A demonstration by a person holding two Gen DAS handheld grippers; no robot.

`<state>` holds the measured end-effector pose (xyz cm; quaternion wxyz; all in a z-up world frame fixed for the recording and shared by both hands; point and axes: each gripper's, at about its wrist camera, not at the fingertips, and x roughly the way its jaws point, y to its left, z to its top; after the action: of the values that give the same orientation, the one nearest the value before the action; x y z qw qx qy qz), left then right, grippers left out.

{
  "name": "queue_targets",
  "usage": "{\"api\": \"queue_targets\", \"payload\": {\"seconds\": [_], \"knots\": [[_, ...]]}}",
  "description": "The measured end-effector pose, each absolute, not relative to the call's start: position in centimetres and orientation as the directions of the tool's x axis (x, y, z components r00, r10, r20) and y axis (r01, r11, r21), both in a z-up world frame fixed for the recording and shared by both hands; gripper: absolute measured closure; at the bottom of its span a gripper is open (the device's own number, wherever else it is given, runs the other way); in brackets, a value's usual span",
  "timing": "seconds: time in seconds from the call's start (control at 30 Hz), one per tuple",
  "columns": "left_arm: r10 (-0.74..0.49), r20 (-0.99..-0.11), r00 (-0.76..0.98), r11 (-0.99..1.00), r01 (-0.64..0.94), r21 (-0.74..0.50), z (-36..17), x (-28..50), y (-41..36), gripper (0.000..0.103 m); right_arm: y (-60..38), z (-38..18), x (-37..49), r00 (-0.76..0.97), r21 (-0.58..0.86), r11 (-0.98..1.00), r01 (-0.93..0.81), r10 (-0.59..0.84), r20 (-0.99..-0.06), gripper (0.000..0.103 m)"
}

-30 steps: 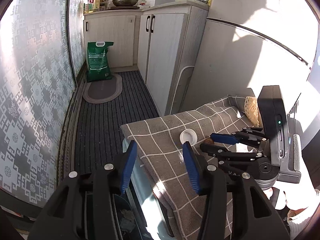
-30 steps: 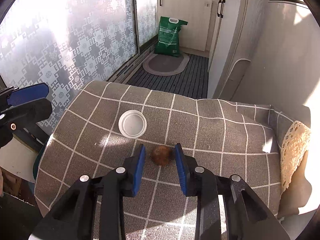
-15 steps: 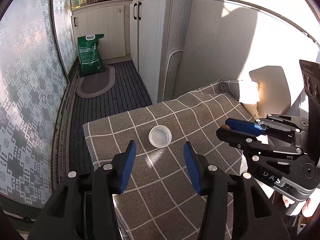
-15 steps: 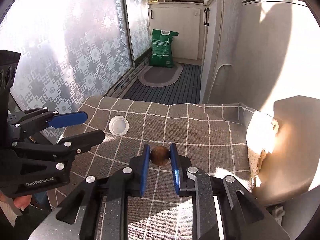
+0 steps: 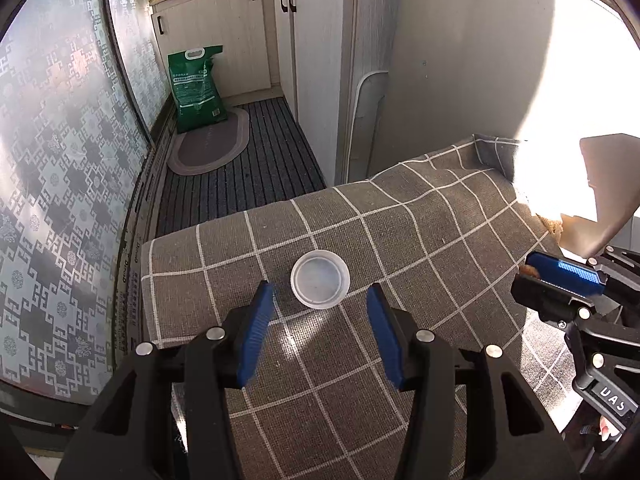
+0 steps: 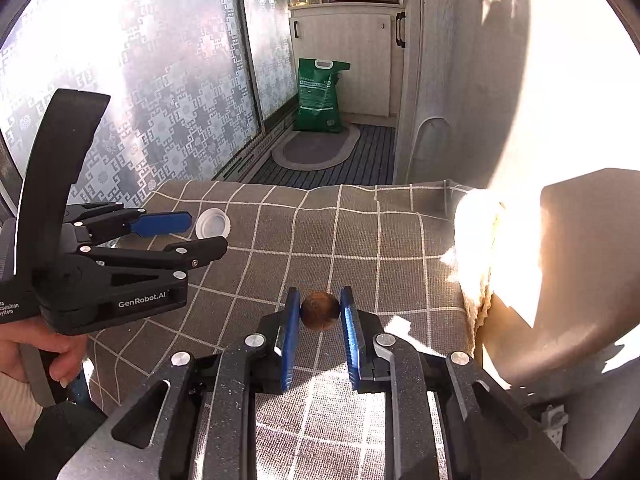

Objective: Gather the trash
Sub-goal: 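Grasp the small white lid with the left gripper while the right gripper grasps the brown nut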

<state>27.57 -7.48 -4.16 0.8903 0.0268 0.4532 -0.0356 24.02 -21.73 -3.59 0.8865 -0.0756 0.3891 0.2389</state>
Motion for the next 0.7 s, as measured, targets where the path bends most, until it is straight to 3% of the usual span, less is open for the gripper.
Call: {"api": "queue_targets", "payload": {"seconds": [0.43, 0.57, 0.7], "knots": [[0.032, -0.819, 0.573, 0.995, 0.060, 0.082, -5.0, 28.7, -7.8, 0.055, -22.0, -3.9, 24.1, 0.576, 0.055, 0.873, -0.484, 0.365, -0.732, 0.083], [0.046, -0.807, 0.588, 0.991, 0.073, 0.109, -5.0, 28.4, -8.1, 0.068, -21.6, -3.7, 24.1, 0.576, 0.052, 0.872, -0.487, 0.366, -0.731, 0.083], [0.031, -0.809, 0.587, 0.992, 0.081, 0.096, -4.9, 27.9, -7.6, 0.070, -20.9, -3.5, 24.0, 0.576, 0.049, 0.867, -0.496, 0.371, -0.729, 0.083]]}}
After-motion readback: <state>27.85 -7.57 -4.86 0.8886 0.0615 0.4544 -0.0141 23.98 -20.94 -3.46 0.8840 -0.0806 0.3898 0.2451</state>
